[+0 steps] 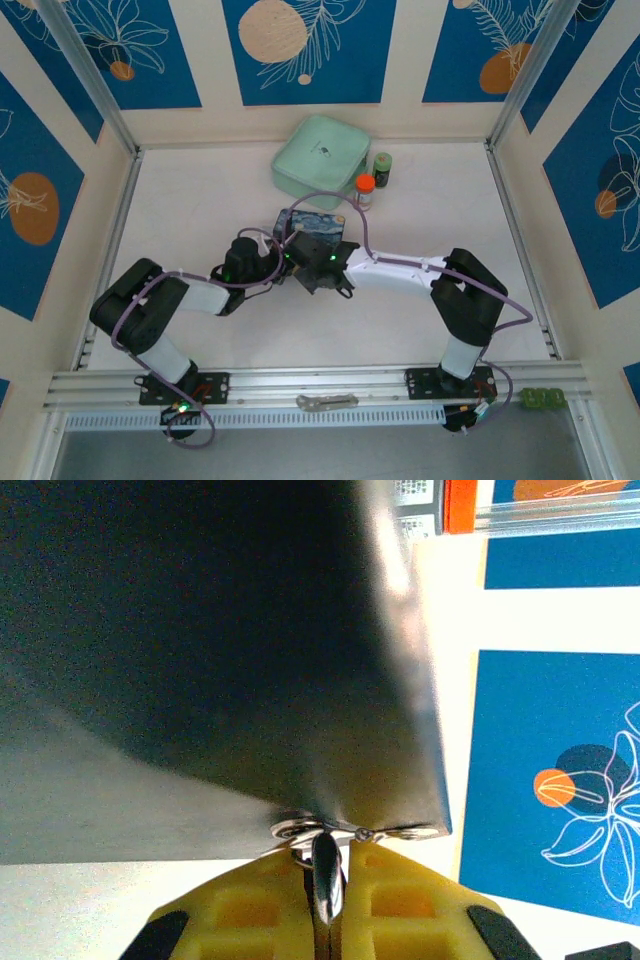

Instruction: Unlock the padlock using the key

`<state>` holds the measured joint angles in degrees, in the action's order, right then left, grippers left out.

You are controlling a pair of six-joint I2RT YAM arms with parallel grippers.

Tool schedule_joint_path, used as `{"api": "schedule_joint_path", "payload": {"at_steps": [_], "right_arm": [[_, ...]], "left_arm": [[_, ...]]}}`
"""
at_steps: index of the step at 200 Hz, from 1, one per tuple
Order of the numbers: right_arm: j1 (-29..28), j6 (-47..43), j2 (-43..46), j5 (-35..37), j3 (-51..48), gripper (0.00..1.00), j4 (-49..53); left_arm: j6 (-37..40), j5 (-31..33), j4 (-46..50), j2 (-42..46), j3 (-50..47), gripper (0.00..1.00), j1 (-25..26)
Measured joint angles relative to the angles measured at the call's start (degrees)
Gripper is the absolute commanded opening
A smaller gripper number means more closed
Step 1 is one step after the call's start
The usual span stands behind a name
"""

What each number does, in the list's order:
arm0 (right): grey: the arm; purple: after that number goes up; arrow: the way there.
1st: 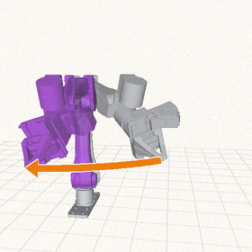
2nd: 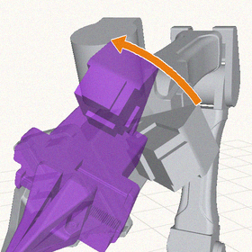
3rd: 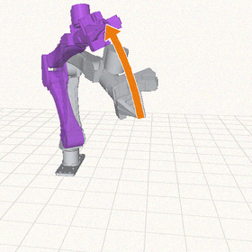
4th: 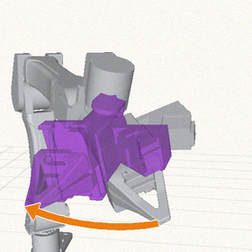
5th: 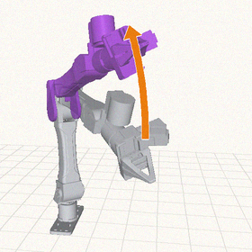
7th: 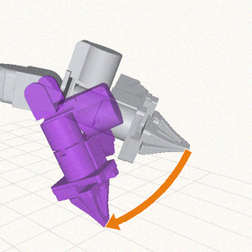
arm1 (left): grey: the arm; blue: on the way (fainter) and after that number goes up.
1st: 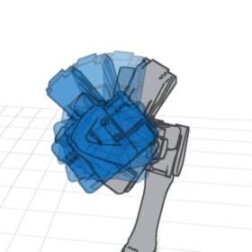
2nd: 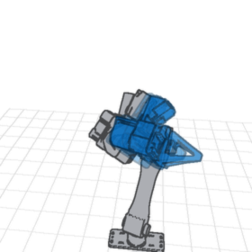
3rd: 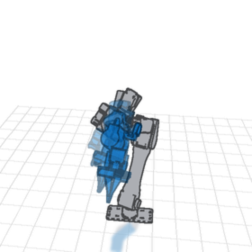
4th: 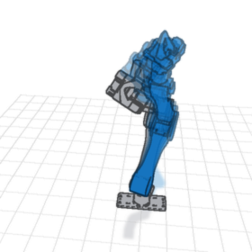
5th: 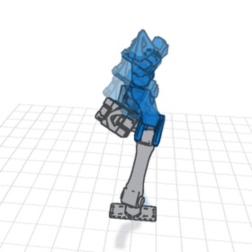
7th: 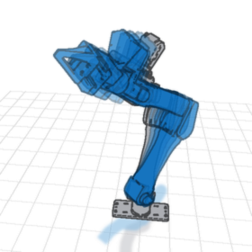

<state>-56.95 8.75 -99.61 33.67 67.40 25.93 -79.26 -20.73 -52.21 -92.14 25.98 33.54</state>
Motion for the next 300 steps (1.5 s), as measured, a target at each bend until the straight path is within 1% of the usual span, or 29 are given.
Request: {"api": "schedule_joint_path", "payload": {"at_steps": [17, 30, 49, 86, 116, 140, 172, 193, 221, 232, 244, 259, 286, 300], "right_arm": [[0.31, 0.02, -0.02, -0.76, 0.0, 0.0, -0.02], [1.57, 0.61, 0.0, -4.22, 0.0, 0.0, -0.2], [5.84, 2.56, 0.28, -14.88, -0.2, 0.0, -1.07], [17.14, 9.03, 0.55, -42.36, -3.74, 0.0, -5.97], [22.6, 14.75, -2.03, -59.84, -6.05, 0.0, -10.54], [25.42, 17.92, -3.26, -69.77, -7.15, 0.0, -15.54], [27.85, 21.33, -4.92, -78.77, -7.39, 0.0, -20.92], [28.87, 21.94, -5.6, -82.14, -7.41, 0.0, -22.45], [29.11, 21.33, -5.55, -82.47, -7.41, 0.0, -21.79], [29.11, 20.81, -5.38, -81.9, -7.41, 0.09, -21.14], [29.09, 20.22, -5.05, -81.0, -7.41, 0.23, -20.2], [29.24, 19.93, -4.39, -79.23, -7.43, 0.38, -18.86], [30.03, 19.98, -1.62, -74.97, -7.98, 0.47, -16.98], [30.21, 19.96, 0.92, -72.7, -8.74, 0.49, -16.72]], "left_arm": [[0.04, 0.02, 0.02, 0.0, 0.0, 0.0, 0.0], [0.28, 0.07, 0.0, -0.04, -0.11, 0.0, -0.04], [1.36, 0.37, -2.01, -0.7, -0.76, 0.0, -0.22], [2.89, -1.29, -12.96, -6.21, -1.14, 0.0, -0.37], [5.29, -3.37, -18.36, -8.61, -1.22, 0.0, -0.55], [6.56, -3.98, -21.35, -8.59, -1.51, 0.0, -1.18], [7.85, -3.87, -23.89, -8.57, -1.49, 0.0, -1.77], [8.52, -3.89, -25.0, -8.55, -1.38, 0.0, -1.86], [8.92, -4.09, -25.29, -8.59, -1.33, 0.0, -1.86], [8.9, -4.13, -25.49, -8.85, -1.33, 0.0, -1.86], [8.79, -4.13, -26.16, -9.49, -1.33, 0.0, -1.73], [8.7, -4.24, -26.36, -10.38, -1.51, 0.0, -1.62], [8.41, -4.35, -26.25, -12.61, -2.1, 0.0, -1.16], [8.44, -4.55, -26.16, -13.25, -2.27, 0.0, -0.85]]}}
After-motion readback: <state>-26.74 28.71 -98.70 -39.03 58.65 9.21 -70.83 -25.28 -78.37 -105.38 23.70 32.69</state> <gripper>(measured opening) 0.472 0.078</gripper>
